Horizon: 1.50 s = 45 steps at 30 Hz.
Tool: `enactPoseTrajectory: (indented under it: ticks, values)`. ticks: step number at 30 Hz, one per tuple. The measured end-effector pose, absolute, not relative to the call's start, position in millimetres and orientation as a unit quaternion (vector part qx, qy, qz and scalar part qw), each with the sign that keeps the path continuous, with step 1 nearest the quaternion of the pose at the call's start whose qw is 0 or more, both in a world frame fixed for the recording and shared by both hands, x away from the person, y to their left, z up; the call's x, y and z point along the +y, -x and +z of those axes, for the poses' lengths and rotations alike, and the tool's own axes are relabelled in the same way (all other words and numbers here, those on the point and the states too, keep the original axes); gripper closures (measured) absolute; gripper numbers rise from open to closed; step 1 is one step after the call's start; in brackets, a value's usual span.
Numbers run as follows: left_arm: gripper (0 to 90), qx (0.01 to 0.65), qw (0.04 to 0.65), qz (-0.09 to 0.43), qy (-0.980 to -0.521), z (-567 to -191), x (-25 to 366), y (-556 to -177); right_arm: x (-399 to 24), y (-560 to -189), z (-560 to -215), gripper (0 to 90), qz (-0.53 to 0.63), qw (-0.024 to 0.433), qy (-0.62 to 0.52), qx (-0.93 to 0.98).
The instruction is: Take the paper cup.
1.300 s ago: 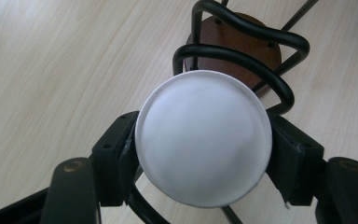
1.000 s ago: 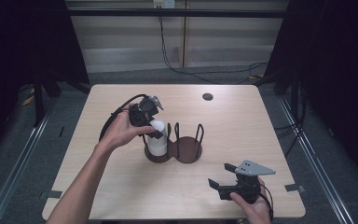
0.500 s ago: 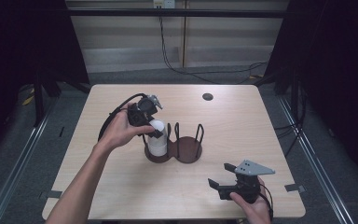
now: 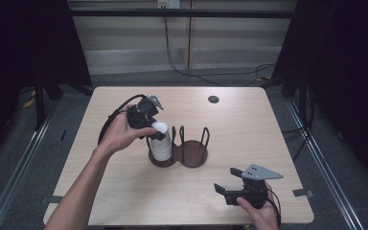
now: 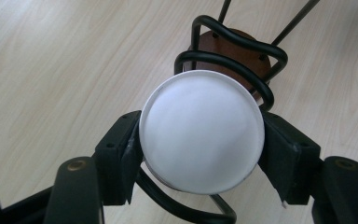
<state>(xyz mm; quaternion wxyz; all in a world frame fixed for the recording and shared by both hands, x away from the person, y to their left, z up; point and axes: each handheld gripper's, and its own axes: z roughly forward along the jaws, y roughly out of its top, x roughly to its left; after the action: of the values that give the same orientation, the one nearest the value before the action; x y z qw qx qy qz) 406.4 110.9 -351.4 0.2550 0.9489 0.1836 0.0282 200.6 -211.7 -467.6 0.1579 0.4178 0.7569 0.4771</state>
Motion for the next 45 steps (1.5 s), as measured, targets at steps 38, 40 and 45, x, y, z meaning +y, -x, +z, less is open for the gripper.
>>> enactPoseTrajectory:
  ticks: [38,40,45]
  values:
    - [36.4,0.193,0.332,0.047,-0.922,-336.2,124.9,-402.7,-211.7,-200.6,-467.8,14.8,0.478,0.156,-0.42,0.755]
    - [36.5,0.201,0.338,0.047,-0.918,-335.5,125.7,-401.0,-211.4,-200.8,-467.8,14.8,0.478,0.156,-0.42,0.756]
    - [36.5,0.191,0.343,0.055,-0.918,-331.3,128.2,-399.4,-211.1,-200.7,-467.7,14.9,0.477,0.156,-0.419,0.756]
